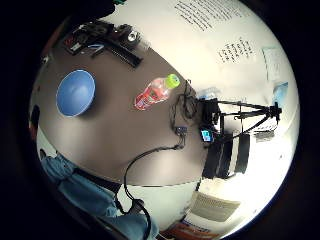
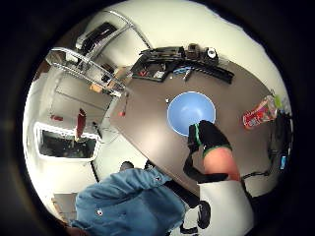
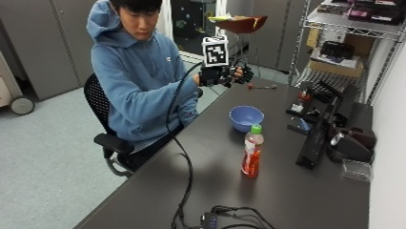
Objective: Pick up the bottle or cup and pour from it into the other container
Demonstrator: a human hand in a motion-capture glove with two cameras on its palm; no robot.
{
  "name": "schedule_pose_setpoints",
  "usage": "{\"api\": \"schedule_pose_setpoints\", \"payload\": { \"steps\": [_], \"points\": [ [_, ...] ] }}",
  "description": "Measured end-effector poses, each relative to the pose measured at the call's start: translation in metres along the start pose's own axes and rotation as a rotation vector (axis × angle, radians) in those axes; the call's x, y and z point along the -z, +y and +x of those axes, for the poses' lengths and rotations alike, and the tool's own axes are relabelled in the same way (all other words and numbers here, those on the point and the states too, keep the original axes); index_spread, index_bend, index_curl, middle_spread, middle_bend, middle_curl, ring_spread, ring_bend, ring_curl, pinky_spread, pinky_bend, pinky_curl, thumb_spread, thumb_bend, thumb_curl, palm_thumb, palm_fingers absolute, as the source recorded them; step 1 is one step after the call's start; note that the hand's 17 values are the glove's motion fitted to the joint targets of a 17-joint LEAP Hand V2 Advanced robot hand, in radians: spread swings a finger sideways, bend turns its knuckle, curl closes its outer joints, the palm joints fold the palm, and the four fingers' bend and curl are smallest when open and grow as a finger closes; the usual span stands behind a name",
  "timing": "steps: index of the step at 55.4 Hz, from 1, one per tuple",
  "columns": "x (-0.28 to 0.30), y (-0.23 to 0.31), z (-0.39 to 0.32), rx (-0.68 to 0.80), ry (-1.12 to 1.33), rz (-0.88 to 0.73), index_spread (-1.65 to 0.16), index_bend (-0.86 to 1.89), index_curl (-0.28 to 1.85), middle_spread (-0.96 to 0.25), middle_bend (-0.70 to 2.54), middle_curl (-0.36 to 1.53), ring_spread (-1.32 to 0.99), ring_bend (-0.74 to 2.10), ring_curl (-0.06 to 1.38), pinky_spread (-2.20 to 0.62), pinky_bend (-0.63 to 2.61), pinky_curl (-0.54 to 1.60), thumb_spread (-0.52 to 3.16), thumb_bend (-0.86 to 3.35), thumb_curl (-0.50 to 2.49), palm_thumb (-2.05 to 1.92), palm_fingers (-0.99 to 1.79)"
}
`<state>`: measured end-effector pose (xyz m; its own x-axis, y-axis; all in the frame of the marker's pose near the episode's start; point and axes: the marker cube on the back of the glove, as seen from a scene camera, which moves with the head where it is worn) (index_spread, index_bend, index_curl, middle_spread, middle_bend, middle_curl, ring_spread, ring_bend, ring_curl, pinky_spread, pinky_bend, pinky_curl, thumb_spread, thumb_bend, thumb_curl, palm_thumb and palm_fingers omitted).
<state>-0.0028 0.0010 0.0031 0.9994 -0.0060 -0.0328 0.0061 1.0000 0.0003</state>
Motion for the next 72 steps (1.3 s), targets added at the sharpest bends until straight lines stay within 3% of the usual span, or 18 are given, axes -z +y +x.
{"api": "schedule_pose_setpoints", "payload": {
  "steps": [8,19,72],
  "points": [
    [-0.002,0.004,0.002,0.006,0.034,-0.001,-0.24,0.13,0.10,0.04,0.22,0.12,0.08,0.41,0.15,0.17,0.38,0.17,0.67,0.31,0.21,0.63,0.29],
    [-0.002,0.008,0.011,-0.023,0.039,0.012,-0.29,0.13,0.15,0.05,0.22,0.20,0.11,0.43,0.19,0.21,0.40,0.23,0.86,0.21,0.30,0.68,0.26],
    [-0.025,0.072,0.182,-0.220,-0.219,0.237,-0.33,0.12,0.20,0.06,0.19,0.30,0.12,0.46,0.27,0.23,0.47,0.34,0.96,-0.03,0.45,0.74,0.14]
  ]
}}
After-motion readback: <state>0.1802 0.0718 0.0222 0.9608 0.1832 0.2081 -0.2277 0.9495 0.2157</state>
